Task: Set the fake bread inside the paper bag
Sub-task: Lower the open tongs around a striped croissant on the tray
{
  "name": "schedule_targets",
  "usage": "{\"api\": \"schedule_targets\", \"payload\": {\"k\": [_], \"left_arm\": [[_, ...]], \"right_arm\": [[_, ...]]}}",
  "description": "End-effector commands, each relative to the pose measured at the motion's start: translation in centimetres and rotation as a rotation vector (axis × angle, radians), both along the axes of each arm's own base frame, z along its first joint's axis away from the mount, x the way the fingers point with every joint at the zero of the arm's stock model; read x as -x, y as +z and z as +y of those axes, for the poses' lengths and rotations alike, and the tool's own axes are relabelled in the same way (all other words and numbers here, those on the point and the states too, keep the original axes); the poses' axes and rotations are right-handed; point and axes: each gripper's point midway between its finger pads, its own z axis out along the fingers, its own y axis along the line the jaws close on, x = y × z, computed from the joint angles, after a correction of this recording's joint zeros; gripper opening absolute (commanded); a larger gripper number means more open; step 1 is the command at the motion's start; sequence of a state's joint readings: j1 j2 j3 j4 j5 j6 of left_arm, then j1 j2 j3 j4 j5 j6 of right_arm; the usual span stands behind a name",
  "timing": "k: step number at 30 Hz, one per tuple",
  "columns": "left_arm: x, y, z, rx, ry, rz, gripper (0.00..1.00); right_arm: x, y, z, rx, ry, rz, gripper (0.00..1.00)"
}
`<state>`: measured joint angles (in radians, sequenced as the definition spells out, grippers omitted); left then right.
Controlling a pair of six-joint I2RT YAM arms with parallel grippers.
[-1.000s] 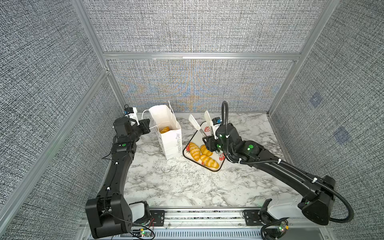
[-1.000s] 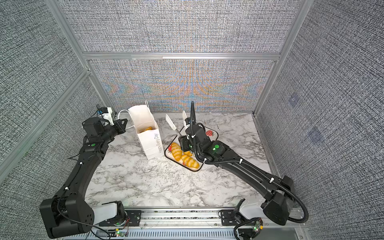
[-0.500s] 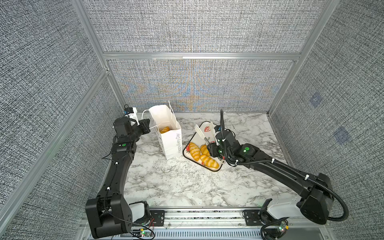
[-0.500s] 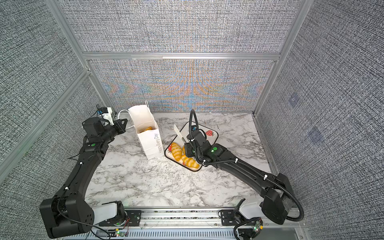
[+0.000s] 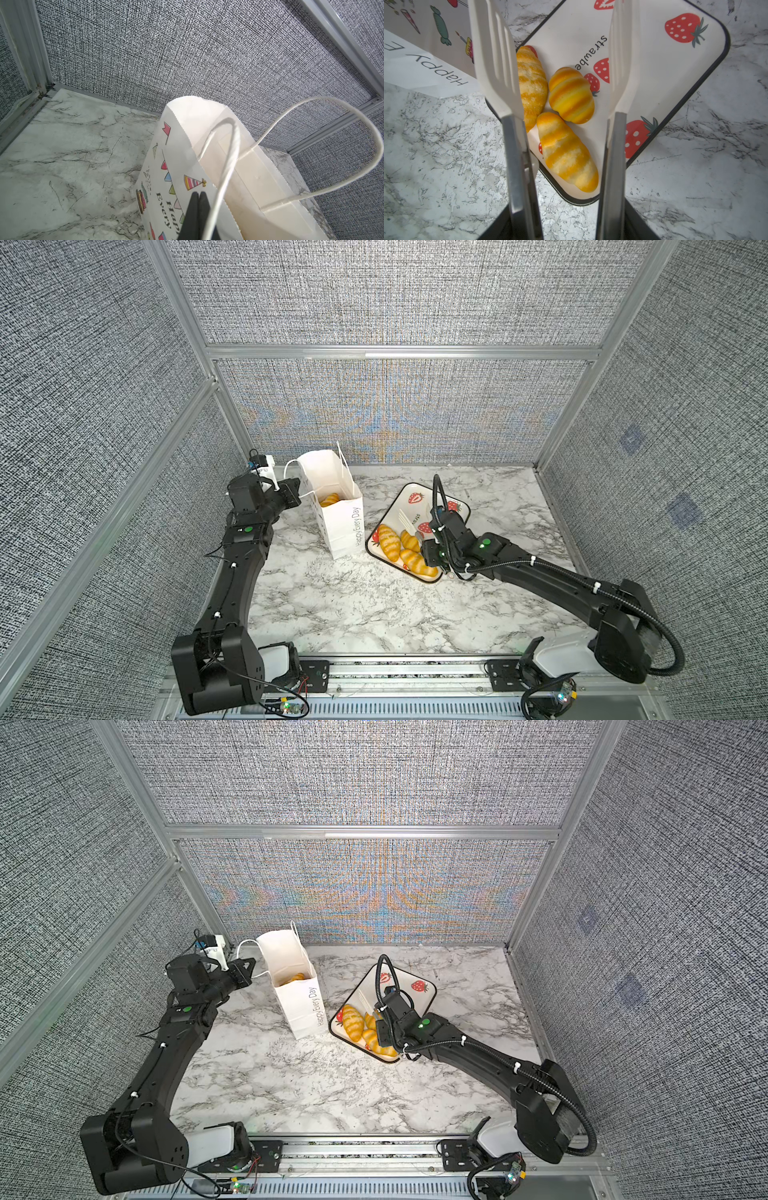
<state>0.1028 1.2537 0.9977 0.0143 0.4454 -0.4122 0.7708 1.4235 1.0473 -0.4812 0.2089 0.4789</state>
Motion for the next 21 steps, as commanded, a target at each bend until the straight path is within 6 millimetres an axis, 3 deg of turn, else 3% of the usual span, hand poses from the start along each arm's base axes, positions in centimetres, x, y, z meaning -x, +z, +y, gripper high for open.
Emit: {"api": "schedule_targets", "payload": {"k": [1,11,21], "left_arm": [[-0.2,0.5,-0.1,-0.003,-0.012,-0.03,0.0],[-0.2,0.3,-0.1,-0.004,-0.014,-0.026,0.0],[-0.3,0.3,-0.1,-0.002,-0.016,-0.026,0.0]], "right_arm": [[0.0,-0.9,-0.3,-0.009,-0.026,0.034,0.58],[0.4,-3.7,-0.2,0.001,-0.021,0.124,0.58],[0.9,-5.2,-0.1,-0.006,-0.018,0.16,0.58]]}}
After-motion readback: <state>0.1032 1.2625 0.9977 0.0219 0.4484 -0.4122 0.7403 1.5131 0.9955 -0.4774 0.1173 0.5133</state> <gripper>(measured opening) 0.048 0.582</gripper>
